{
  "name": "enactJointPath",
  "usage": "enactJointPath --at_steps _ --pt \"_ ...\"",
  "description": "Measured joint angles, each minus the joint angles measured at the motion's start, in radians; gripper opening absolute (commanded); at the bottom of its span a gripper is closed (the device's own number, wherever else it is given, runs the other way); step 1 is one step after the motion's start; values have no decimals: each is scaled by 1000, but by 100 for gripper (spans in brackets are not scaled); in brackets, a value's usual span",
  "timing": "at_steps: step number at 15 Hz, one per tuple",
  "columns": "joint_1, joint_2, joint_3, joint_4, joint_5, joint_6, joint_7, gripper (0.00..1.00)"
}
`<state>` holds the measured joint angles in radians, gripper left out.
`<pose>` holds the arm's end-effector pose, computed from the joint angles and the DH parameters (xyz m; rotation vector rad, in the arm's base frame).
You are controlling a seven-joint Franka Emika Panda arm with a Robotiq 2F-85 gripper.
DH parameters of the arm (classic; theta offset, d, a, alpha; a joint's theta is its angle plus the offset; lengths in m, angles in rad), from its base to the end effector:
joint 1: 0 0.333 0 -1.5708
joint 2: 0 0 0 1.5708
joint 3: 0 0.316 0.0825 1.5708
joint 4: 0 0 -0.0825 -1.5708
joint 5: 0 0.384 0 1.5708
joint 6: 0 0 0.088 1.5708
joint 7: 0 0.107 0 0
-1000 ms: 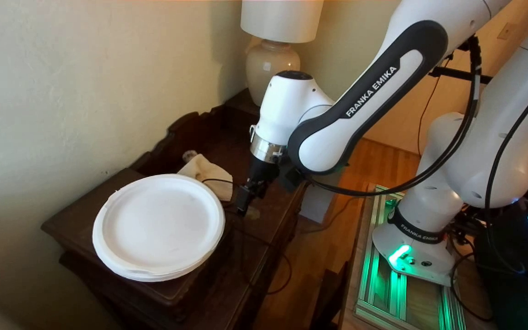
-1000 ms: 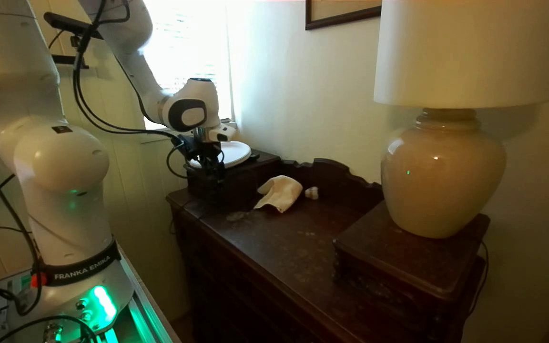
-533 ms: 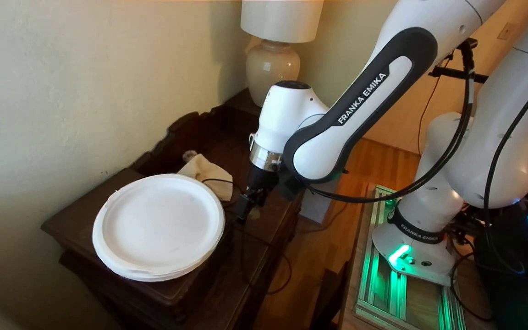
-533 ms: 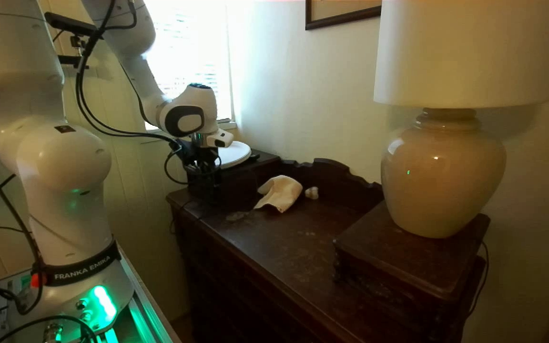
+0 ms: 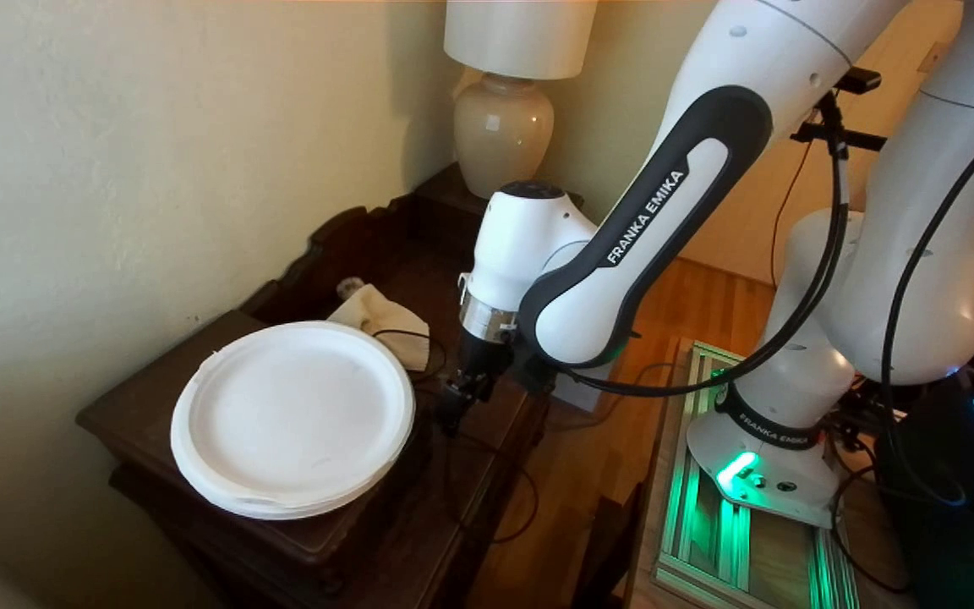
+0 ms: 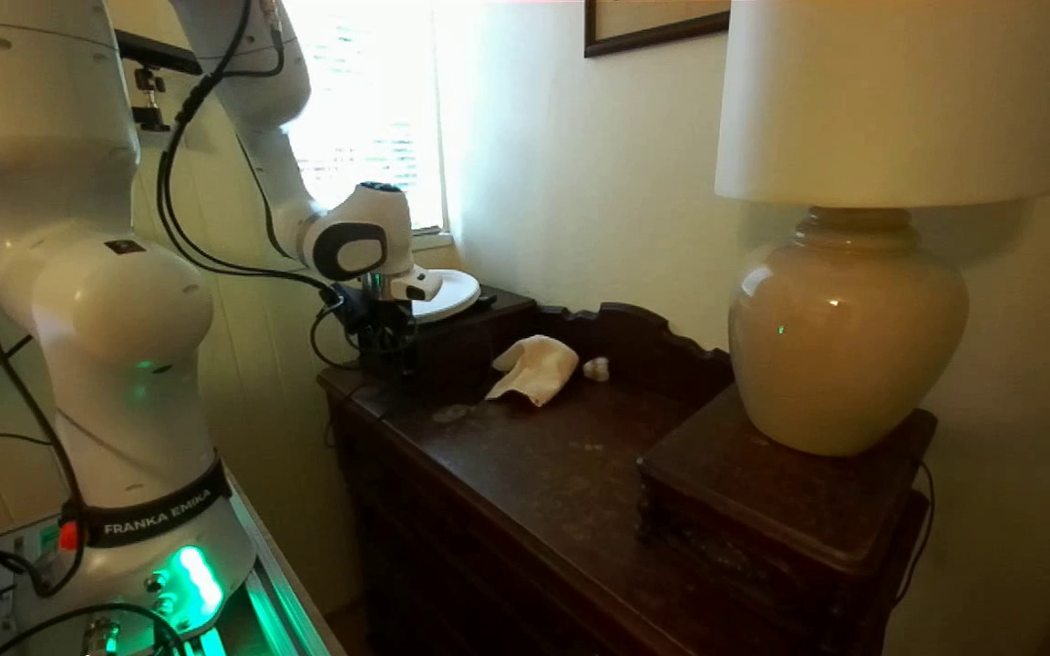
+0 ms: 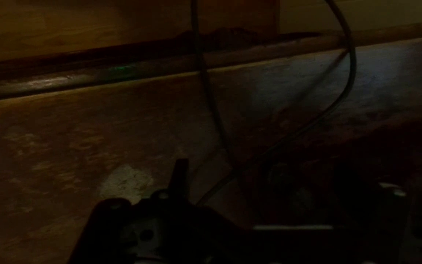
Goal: Move the charger to the right
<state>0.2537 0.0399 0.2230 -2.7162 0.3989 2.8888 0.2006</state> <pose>0.3771 0.1702 0.2247 -2.9665 0.1555 -0.1159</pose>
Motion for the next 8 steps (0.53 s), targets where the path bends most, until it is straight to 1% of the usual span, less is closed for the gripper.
enactJointPath --at_steps 5,6,8 --pt "-7 83 71 22 209 118 -162 100" --pt "-8 103 85 31 233 145 -190 100" --pt "-12 147 102 49 248 181 -215 100"
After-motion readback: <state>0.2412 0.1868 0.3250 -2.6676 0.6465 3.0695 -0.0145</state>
